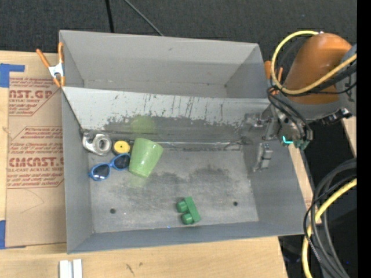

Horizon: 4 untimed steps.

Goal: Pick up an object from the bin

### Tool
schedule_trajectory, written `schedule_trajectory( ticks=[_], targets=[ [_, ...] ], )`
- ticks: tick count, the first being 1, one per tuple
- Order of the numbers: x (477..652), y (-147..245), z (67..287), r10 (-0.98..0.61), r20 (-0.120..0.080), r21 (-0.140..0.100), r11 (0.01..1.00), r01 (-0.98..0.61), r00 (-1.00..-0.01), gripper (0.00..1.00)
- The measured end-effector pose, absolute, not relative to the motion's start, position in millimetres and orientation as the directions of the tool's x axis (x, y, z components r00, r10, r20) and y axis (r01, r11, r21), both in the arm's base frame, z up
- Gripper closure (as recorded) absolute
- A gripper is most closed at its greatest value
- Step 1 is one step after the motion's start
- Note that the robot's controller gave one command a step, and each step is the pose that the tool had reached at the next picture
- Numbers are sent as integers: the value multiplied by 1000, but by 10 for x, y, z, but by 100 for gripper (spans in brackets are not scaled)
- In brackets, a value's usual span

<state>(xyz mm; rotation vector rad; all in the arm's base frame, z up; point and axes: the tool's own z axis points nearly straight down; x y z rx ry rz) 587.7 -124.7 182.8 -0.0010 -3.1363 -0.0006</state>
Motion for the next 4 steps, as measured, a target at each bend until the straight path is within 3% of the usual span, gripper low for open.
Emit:
schedule_trajectory(
  ticks=[1, 2, 3, 4],
  targets=[
    [5307, -858, 758, -48, 9, 3, 999, -48, -999, 0],
    [5120, 49, 693, -255, 0, 3, 967, -255, -967, 0],
    [4878, 436, 715, -462, -13, -4, 887, -462, -887, 0],
    [5079, 385, 825, -431, -2, 0, 903, -431, -903, 0]
  ],
)
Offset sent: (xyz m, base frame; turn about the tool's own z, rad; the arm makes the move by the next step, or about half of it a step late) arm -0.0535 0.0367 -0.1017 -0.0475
